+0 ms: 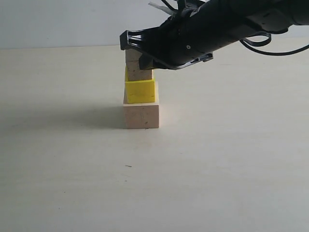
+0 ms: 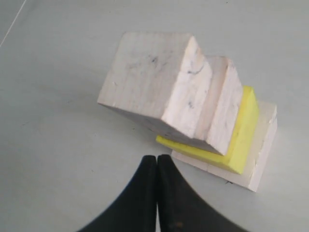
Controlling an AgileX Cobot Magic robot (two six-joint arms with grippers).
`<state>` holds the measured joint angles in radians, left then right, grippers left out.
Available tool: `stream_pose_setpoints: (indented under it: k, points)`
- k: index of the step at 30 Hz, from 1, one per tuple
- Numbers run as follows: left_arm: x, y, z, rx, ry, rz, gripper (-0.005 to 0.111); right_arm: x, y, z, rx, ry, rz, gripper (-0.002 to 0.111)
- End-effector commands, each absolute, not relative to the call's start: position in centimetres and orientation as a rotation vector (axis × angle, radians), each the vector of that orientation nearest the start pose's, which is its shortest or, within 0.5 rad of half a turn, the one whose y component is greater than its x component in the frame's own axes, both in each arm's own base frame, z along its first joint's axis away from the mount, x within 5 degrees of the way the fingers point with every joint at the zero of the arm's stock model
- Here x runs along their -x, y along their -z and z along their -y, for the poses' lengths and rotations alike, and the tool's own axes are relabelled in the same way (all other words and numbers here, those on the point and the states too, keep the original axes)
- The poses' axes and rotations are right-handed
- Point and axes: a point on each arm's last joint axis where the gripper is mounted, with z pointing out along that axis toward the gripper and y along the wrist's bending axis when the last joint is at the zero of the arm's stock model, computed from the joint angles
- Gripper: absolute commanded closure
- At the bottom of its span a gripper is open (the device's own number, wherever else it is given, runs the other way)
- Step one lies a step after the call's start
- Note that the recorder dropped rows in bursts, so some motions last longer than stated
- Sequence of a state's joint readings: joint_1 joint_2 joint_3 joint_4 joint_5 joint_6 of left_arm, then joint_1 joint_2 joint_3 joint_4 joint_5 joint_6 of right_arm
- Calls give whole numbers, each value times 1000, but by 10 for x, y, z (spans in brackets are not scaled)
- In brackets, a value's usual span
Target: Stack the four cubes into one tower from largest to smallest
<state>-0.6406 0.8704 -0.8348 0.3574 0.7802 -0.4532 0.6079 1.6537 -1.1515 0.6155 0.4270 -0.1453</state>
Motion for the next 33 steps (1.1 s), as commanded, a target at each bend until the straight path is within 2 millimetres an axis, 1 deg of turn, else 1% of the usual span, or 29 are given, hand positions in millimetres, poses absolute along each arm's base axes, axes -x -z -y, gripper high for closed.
stream_pose_setpoints:
  k: [1, 20, 33]
  points:
    - [-145, -344, 80, -373, 179, -2192, 107, -289, -262, -225, 357, -761, -2395, 108]
    - [-145, -344, 80, -373, 180, -2191, 107, -291, -264, -225, 377, -763, -2365, 108]
    - [-145, -344, 80, -375, 179, -2192, 107, -294, -266, -225, 348, -752, -2324, 108]
